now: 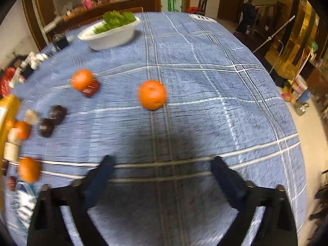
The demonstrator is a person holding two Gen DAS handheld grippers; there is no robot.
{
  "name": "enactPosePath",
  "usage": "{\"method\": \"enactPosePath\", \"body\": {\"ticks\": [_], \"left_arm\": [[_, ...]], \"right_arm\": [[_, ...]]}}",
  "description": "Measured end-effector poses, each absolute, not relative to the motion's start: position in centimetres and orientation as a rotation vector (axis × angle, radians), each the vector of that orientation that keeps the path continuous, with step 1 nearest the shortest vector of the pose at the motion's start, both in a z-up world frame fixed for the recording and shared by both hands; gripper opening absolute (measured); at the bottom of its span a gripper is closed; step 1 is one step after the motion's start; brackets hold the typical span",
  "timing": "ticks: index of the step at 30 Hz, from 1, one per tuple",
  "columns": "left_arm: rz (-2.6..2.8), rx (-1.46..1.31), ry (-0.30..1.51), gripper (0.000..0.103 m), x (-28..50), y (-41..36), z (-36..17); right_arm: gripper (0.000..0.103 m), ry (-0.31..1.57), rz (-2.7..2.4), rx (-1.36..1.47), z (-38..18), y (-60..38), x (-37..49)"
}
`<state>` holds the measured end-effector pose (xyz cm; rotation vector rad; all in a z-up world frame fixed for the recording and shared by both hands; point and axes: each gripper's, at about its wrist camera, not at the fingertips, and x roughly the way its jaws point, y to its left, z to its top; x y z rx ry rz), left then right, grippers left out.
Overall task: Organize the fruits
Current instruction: 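Grasp the large tangerine with the right tool while the left tool grasps a red date, then carry both fruits over the yellow-rimmed tray and open both tools to drop them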
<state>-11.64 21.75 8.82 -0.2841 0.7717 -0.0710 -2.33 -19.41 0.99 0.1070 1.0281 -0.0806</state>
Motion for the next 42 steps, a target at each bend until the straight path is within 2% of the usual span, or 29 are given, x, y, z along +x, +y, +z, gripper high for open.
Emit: {"method": "enactPosePath", "body": {"ticks": [2, 4, 6, 8, 9, 10, 12, 19, 26, 27, 30, 37, 42], "left_arm": [[-0.104, -0.289, 0.792, 0.08, -11.3, 21.3, 8.0], [-0.146, -0.287, 0.822, 0.067, -10.8, 20.3, 7.0], [-0.198, -0.266, 0.86, 0.042, -10.6, 19.0, 6.1], [-0.225, -0.232, 0.893, 0.03, -10.2, 17.7, 5.1], [-0.224, -0.205, 0.903, 0.028, -10.0, 17.1, 4.7], [-0.215, -0.165, 0.905, 0.028, -9.9, 16.6, 4.4], [-0.201, -0.07, 0.901, 0.028, -9.4, 15.7, 4.2], [-0.197, 0.055, 0.95, 0.026, -6.2, 14.7, 2.4], [-0.196, 0.13, 0.931, 0.022, -6.6, 14.3, 2.5], [-0.197, 0.128, 0.929, 0.022, -6.7, 14.5, 2.5], [-0.199, 0.107, 0.92, 0.022, -6.9, 14.8, 3.0], [-0.243, 0.152, 0.899, 0.022, -5.8, 12.3, 4.0], [-0.262, 0.125, 0.871, 0.041, -4.1, 10.8, 5.2]], "right_arm": [[0.087, 0.964, 0.006, 0.119, 2.4, -17.4, -3.6], [0.087, 0.92, 0.095, 0.098, 3.7, -14.7, -4.4], [0.084, 0.914, 0.188, 0.097, 4.1, -12.2, -4.5], [0.078, 0.925, 0.263, 0.089, 4.0, -9.9, -4.2], [0.073, 0.931, 0.284, 0.079, 3.8, -8.8, -4.0], [0.066, 0.94, 0.302, 0.073, 3.4, -7.9, -3.7], [0.058, 0.956, 0.327, 0.081, 2.8, -6.8, -3.4], [0.057, 0.963, 0.382, 0.094, 1.7, -4.8, -3.2], [0.057, 0.99, 0.431, 0.105, 0.6, -4.0, -2.8], [0.056, 0.985, 0.433, 0.1, 0.5, -3.8, -2.8], [0.039, 0.976, 0.472, 0.106, 0.6, -3.3, -3.1], [0.039, 0.94, 0.462, 0.143, 0.7, -4.1, -4.1], [0.039, 0.921, 0.453, 0.205, 1.0, -5.7, -4.3]]}}
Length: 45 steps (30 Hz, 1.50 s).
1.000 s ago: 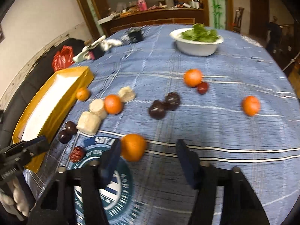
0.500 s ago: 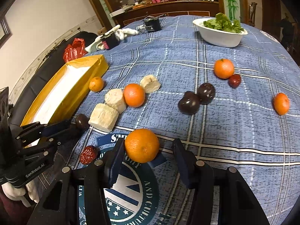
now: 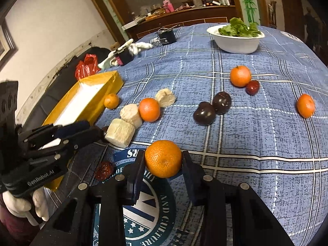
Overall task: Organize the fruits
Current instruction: 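Carry both fruits over the yellow-rimmed tray and open both tools to drop them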
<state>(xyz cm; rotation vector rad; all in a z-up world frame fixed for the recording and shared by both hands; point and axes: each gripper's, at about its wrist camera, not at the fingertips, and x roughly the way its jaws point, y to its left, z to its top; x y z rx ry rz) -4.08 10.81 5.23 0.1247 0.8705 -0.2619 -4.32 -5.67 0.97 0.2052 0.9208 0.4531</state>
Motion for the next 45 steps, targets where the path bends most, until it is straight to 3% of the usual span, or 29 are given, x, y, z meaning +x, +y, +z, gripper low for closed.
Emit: {"method": "enactPosePath", "body": {"ticks": [5, 12, 13, 14, 15, 16, 17, 27, 31, 33, 37, 43, 45], "left_arm": [[-0.271, 0.172, 0.884, 0.057, -2.9, 8.9, 5.1], [-0.196, 0.409, 0.874, 0.058, -1.8, 6.3, 2.6], [-0.195, 0.429, 0.868, 0.056, -1.9, 6.1, 2.6], [-0.2, 0.453, 0.856, 0.045, -2.3, 5.8, 2.7], [-0.208, 0.461, 0.846, 0.03, -2.6, 5.7, 2.9], [-0.198, 0.466, 0.832, 0.022, -2.9, 5.7, 3.3], [-0.2, 0.458, 0.831, 0.0, -3.1, 5.8, 3.7], [-0.311, -0.022, 0.85, 0.0, -4.6, 13.3, 7.4], [-0.344, 0.016, 0.867, 0.005, -6.7, 12.8, 6.6], [-0.362, 0.053, 0.881, 0.015, -7.8, 12.0, 5.6], [-0.397, 0.098, 0.918, 0.017, -8.7, 10.5, 3.8], [-0.378, 0.225, 0.903, 0.015, -8.9, 7.7, 2.6], [-0.34, 0.256, 0.897, 0.0, -9.0, 7.4, 2.5]], "right_arm": [[0.039, 0.917, 0.451, 0.204, 1.0, -5.6, -4.4], [0.039, 0.919, 0.455, 0.213, 1.0, -5.7, -4.5], [0.039, 0.922, 0.453, 0.215, 1.0, -5.8, -4.5], [0.039, 0.925, 0.452, 0.216, 1.0, -5.8, -4.5], [0.039, 0.927, 0.45, 0.215, 1.0, -5.7, -4.5], [0.039, 0.928, 0.448, 0.214, 1.0, -5.7, -4.5], [0.039, 0.928, 0.447, 0.213, 1.0, -5.7, -4.5], [0.039, 0.917, 0.434, 0.215, 1.1, -5.9, -4.7], [0.039, 0.918, 0.423, 0.213, 1.1, -5.8, -4.7], [0.039, 0.92, 0.422, 0.222, 1.1, -5.9, -4.6], [0.039, 0.931, 0.418, 0.238, 0.8, -6.1, -4.5], [0.039, 0.929, 0.418, 0.233, 0.9, -6.1, -4.6], [0.039, 0.929, 0.418, 0.235, 0.8, -6.1, -4.6]]}}
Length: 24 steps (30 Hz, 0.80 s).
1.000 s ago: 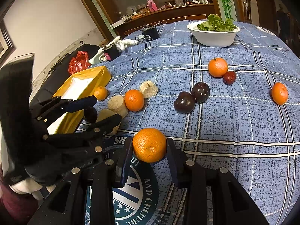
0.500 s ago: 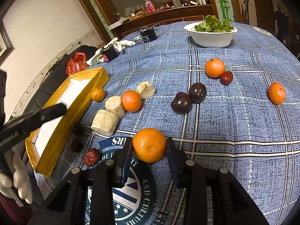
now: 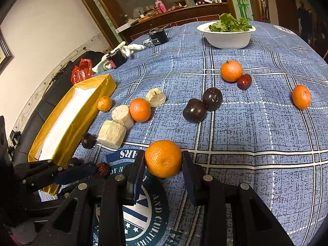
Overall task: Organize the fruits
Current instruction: 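Carry both fruits over the yellow-rimmed tray and open both tools to drop them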
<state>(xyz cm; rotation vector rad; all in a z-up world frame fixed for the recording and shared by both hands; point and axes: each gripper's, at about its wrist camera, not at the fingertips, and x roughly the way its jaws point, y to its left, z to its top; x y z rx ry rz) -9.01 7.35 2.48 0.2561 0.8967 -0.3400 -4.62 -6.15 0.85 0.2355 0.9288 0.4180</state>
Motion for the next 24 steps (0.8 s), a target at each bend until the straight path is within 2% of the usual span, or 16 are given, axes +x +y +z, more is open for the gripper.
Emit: {"method": "enactPosePath", "body": {"ticks": [2, 8, 12, 13, 15, 18, 20, 22, 23, 24], "left_arm": [[-0.313, 0.258, 0.891, 0.0, -9.1, 7.7, 2.5], [-0.362, 0.03, 0.888, 0.0, -9.0, 12.1, 4.2], [-0.37, 0.042, 0.895, 0.003, -9.2, 12.0, 4.1], [-0.387, 0.055, 0.902, 0.006, -9.3, 11.3, 3.8], [-0.413, 0.097, 0.909, 0.027, -9.3, 9.8, 3.3], [-0.387, 0.189, 0.919, 0.048, -9.0, 7.8, 2.2], [-0.309, 0.268, 0.92, 0.048, -8.6, 7.0, 1.4], [-0.317, 0.231, 0.942, 0.024, -8.2, 7.5, 1.0], [-0.315, 0.214, 0.946, 0.019, -8.2, 7.9, 1.1], [-0.295, 0.205, 0.936, 0.018, -8.3, 8.4, 1.4]], "right_arm": [[0.039, 0.928, 0.416, 0.234, 0.8, -6.2, -4.6], [0.039, 0.927, 0.398, 0.216, 0.7, -6.0, -4.8], [0.039, 0.926, 0.391, 0.208, 0.7, -5.8, -4.7], [0.039, 0.927, 0.389, 0.208, 0.7, -5.8, -4.7], [0.039, 0.927, 0.389, 0.211, 0.6, -5.9, -4.6], [0.039, 0.927, 0.39, 0.212, 0.6, -5.9, -4.6], [0.039, 0.928, 0.39, 0.215, 0.6, -5.9, -4.6], [0.039, 0.927, 0.391, 0.216, 0.6, -6.0, -4.6], [0.039, 0.927, 0.391, 0.216, 0.6, -6.0, -4.6], [0.039, 0.927, 0.391, 0.216, 0.6, -6.0, -4.6]]}}
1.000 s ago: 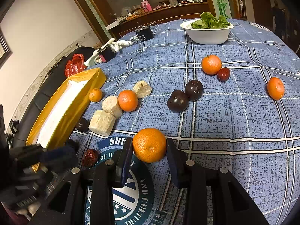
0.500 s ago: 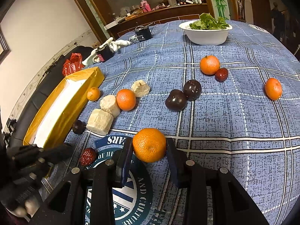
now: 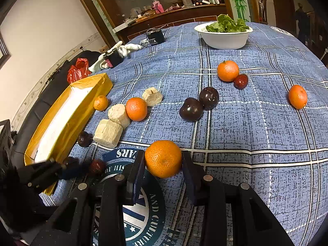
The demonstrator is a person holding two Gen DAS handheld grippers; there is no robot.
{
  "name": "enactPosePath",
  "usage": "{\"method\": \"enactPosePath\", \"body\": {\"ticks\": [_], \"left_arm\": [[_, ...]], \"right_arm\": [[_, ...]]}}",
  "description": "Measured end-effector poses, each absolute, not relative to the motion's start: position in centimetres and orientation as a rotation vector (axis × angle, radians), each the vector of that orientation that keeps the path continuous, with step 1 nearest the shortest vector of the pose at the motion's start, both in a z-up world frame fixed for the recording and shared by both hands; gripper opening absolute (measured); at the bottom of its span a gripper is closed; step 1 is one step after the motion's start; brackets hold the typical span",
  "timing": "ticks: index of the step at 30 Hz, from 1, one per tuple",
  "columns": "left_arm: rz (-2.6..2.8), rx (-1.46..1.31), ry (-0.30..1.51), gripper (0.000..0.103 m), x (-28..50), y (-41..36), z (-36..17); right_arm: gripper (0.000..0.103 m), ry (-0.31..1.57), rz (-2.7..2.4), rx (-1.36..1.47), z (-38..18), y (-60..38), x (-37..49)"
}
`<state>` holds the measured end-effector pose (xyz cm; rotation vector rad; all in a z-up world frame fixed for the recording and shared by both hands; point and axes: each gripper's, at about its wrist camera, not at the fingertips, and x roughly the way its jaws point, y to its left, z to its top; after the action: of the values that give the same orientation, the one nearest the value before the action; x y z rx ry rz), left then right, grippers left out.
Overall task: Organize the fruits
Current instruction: 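Carry both fruits over the yellow-rimmed tray and open both tools to drop them, then grasp a second tangerine with the right tool while the left tool grasps a white cylinder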
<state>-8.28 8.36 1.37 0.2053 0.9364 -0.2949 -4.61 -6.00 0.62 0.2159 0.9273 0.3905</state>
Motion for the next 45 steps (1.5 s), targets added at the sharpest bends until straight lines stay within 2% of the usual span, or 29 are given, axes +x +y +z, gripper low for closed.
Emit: {"method": "enactPosePath", "body": {"ticks": [5, 9, 15, 20, 22, 24, 26, 29, 31, 33, 38, 41, 42, 45], "left_arm": [[-0.261, -0.021, 0.864, 0.019, -9.1, 14.3, 5.3], [-0.108, -0.149, 0.783, 0.019, -9.8, 21.9, 8.3], [0.062, -0.301, 0.822, 0.019, -9.9, 30.2, 6.9], [0.106, -0.383, 0.849, 0.02, -10.5, 33.1, 5.2], [0.111, -0.396, 0.847, 0.03, -10.8, 33.7, 5.0], [0.122, -0.405, 0.829, 0.057, -11.1, 34.4, 5.3], [0.13, -0.414, 0.802, 0.062, -11.4, 34.8, 5.5], [0.112, -0.448, 0.789, 0.066, -11.7, 35.1, 5.8], [0.1, -0.459, 0.771, 0.067, -12.1, 35.3, 6.0], [0.095, -0.467, 0.75, 0.067, -12.4, 35.4, 6.3], [0.086, -0.5, 0.698, 0.069, -13.4, 36.1, 6.8], [0.083, -0.515, 0.684, 0.069, -13.6, 36.4, 6.8], [0.08, -0.519, 0.683, 0.069, -13.6, 36.4, 6.7], [0.072, -0.52, 0.688, 0.069, -13.5, 36.4, 6.5]], "right_arm": [[0.039, 0.916, 0.374, 0.21, 1.0, -6.2, -4.8], [0.039, 0.906, 0.43, 0.238, 2.9, -5.6, -5.9], [0.04, 0.885, 0.626, 0.204, 7.2, 1.4, -6.3], [0.04, 0.956, 0.743, 0.155, 6.8, 8.9, -5.6], [0.04, 0.975, 0.779, 0.123, 6.4, 11.8, -5.6], [0.04, 0.99, 0.811, 0.1, 6.1, 14.0, -5.6], [0.041, 0.998, 0.828, 0.07, 5.8, 15.9, -5.7], [0.043, 1.016, 0.827, 0.045, 4.9, 17.9, -5.3], [0.063, 1.028, 0.836, 0.048, 4.7, 18.3, -5.1], [0.067, 1.011, 0.833, 0.061, 5.1, 17.7, -5.0], [0.067, 0.915, 0.762, 0.089, 8.3, 13.6, -3.7], [0.067, 0.887, 0.621, -0.011, 8.7, 11.4, -1.8], [0.065, 0.892, 0.581, -0.05, 8.3, 11.0, -1.0], [0.05, 0.92, 0.508, -0.142, 6.4, 10.8, 1.0]]}}
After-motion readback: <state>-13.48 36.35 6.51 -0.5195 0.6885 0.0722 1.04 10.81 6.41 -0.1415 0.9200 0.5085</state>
